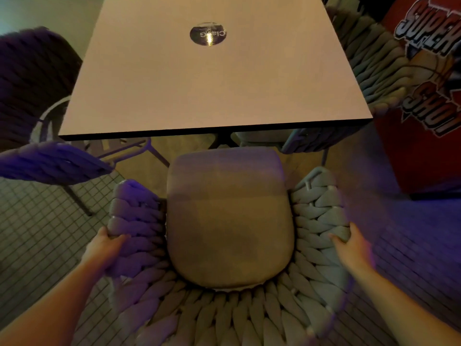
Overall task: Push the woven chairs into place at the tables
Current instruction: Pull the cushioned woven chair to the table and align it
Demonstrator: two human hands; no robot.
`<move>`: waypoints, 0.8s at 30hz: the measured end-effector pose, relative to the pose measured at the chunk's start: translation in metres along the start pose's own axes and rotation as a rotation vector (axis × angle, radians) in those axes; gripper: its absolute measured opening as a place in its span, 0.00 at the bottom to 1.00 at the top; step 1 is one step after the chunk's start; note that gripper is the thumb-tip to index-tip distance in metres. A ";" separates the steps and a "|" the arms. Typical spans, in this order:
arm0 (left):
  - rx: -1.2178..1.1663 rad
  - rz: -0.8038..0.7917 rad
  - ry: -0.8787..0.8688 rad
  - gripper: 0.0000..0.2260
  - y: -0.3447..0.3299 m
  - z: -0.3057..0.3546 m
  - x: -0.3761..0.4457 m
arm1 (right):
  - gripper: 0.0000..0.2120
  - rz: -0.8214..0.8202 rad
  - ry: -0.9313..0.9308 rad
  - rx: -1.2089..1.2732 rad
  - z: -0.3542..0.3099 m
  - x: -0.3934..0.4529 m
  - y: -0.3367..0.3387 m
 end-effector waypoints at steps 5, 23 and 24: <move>-0.015 0.002 0.007 0.16 -0.001 -0.002 -0.007 | 0.22 -0.001 0.021 -0.046 0.001 0.003 0.003; 0.021 -0.044 0.013 0.17 -0.007 0.003 -0.015 | 0.28 0.032 -0.004 -0.028 0.006 -0.007 0.014; 0.022 -0.047 0.013 0.18 -0.007 0.002 -0.015 | 0.29 0.030 -0.007 -0.034 0.005 -0.006 0.014</move>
Point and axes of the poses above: each hand's wrist, its own x-axis towards the middle knuckle, its own y-axis out of the back of the hand, z = x × y, the point moved 7 cm from there along x, towards the middle knuckle, and after that the axes turned 10 degrees about x, right-handed, at the moved point
